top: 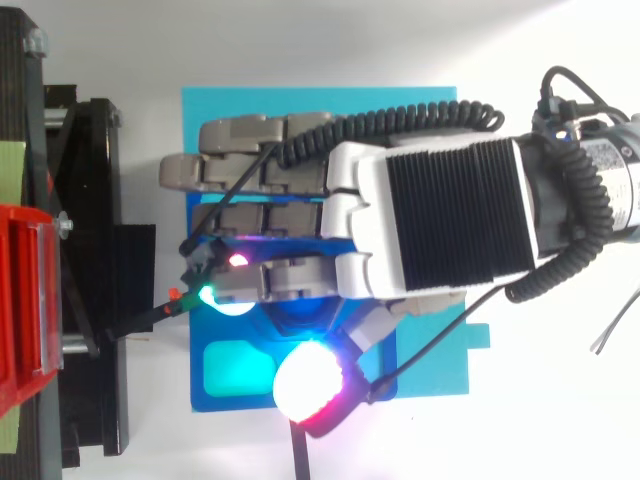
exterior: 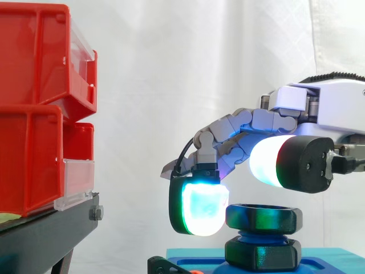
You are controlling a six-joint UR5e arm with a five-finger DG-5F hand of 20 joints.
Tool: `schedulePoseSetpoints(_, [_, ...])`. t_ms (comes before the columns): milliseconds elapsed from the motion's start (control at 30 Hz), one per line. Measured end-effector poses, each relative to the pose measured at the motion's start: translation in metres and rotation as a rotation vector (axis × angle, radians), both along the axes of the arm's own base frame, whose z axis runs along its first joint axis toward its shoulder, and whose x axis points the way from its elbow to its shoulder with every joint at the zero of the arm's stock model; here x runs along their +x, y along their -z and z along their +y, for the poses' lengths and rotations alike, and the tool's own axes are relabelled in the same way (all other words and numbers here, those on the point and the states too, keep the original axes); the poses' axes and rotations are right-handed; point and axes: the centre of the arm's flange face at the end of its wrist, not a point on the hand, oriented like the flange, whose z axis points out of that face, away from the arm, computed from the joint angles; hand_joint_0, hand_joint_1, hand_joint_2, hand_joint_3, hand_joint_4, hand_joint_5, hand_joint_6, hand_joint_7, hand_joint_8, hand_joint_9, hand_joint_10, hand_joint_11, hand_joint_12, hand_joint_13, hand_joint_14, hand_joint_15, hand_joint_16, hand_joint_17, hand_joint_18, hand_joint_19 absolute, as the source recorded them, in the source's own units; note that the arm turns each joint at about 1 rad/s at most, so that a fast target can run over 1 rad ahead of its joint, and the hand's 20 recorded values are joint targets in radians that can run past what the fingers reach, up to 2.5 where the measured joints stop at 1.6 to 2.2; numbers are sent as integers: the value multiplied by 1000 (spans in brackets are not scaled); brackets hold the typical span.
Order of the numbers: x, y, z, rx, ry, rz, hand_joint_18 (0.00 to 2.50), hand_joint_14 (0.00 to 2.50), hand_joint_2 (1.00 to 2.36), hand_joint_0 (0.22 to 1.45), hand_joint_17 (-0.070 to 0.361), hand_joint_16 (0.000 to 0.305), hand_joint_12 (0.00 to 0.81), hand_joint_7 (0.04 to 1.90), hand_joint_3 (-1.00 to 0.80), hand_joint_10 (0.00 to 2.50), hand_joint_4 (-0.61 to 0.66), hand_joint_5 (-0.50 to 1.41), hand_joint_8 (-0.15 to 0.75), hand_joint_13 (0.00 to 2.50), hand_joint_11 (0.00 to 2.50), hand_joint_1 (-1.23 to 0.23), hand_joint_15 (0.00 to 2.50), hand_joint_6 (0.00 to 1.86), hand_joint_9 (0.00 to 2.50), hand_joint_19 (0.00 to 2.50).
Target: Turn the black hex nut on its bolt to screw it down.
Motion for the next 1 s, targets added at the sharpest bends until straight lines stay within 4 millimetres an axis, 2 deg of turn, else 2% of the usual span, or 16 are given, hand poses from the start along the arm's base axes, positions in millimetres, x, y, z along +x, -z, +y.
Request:
schedulePoseSetpoints(333, [-4, 0, -27, -13, -12, -6, 397, 0, 1000, 503, 99, 44, 282, 1053, -500, 6, 138, -50, 237, 494, 164, -155, 0, 701, 792, 208])
schedulePoseSetpoints(567, [-4, -7, -38, -17, -27, -27, 402, 0, 1000, 501, 100, 44, 282, 1116, -500, 6, 135, -46, 233, 484, 159, -156, 0, 658, 777, 205])
schedulePoseSetpoints(767, [8, -31, -28, -20, -49, -57, 403, 0, 1000, 500, 100, 45, 283, 1119, -500, 7, 134, -47, 232, 484, 144, -156, 0, 631, 768, 205])
schedulePoseSetpoints(1000, [15, -39, -8, -10, -30, -60, 401, 0, 1000, 501, 100, 45, 284, 1082, -500, 6, 144, -51, 234, 486, 165, -157, 0, 630, 781, 208])
